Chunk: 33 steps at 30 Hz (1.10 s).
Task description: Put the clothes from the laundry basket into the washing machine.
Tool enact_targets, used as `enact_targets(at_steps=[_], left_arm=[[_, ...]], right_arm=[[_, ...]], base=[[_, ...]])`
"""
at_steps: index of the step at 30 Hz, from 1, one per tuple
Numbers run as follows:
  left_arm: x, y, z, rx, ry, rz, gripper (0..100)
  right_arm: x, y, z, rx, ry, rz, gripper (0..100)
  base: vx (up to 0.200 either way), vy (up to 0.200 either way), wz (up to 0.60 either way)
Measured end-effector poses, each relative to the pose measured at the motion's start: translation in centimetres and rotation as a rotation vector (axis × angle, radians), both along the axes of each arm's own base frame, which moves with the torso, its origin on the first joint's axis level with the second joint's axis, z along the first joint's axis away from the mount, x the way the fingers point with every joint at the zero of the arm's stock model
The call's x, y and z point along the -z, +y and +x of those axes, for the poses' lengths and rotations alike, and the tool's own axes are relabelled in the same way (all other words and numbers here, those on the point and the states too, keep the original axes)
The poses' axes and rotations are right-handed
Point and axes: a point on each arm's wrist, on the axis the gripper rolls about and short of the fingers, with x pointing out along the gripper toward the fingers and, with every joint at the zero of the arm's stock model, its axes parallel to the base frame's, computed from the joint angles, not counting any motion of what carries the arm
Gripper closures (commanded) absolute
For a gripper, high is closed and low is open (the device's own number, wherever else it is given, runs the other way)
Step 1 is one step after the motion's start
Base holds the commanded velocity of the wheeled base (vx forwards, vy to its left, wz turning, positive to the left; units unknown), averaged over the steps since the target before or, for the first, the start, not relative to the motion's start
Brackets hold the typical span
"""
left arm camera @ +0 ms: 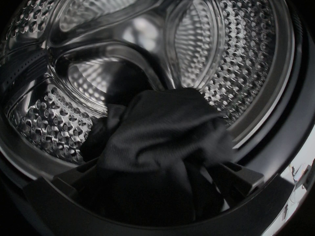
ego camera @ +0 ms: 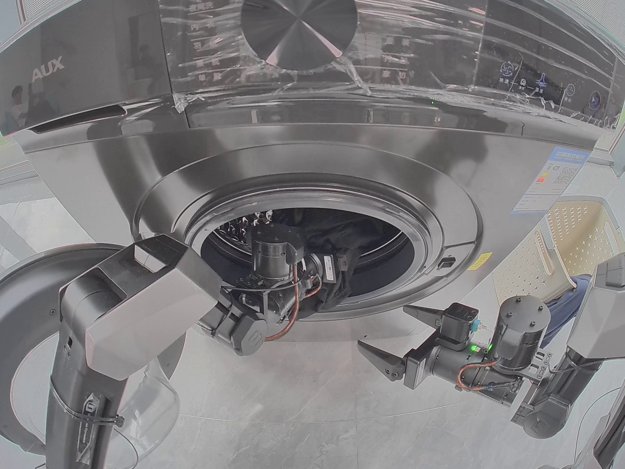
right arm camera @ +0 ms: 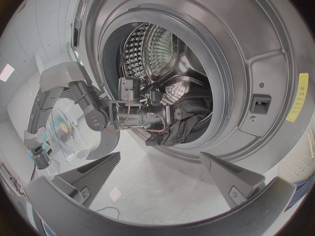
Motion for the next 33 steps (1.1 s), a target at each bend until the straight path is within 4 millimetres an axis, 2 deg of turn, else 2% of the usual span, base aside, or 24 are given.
enact_targets(at_steps=[3,4,12,19,24,30,31,33], left_arm=[[0.7,-0.3,-0.7,0.023,0.024,0.020,0],[0.9,-0.3,-0.7,0.026,0.023,0.030,100],[1.3,-0.7,0.1,0.019,-0.003,0.053,100],[-1.8,-1.2,2.8,-0.063,-0.130,-0.036,100],[-4.4,-0.6,5.3,-0.153,-0.247,-0.121,100],[-5.6,0.7,7.3,-0.228,-0.322,-0.173,100],[-5.5,0.8,7.5,-0.232,-0.325,-0.175,0],[-5.5,0.9,7.7,-0.234,-0.328,-0.179,0]], right_arm=[[0.0,0.0,0.0,0.000,0.000,0.000,0],[0.0,0.0,0.0,0.000,0.000,0.000,0],[0.0,0.0,0.0,-0.001,-0.002,0.001,0],[0.0,0.0,0.0,-0.002,-0.002,0.002,0],[0.0,0.0,0.0,-0.003,-0.002,0.002,0],[0.0,0.0,0.0,-0.004,0.002,0.001,0],[0.0,0.0,0.0,-0.005,0.002,0.000,0],[0.1,0.1,0.0,-0.005,0.002,0.000,0]], base=[[0.000,0.000,0.00],[0.000,0.000,0.00],[0.000,0.000,0.00],[0.000,0.000,0.00],[0.000,0.000,0.00],[0.000,0.000,0.00],[0.000,0.000,0.00],[0.000,0.000,0.00]])
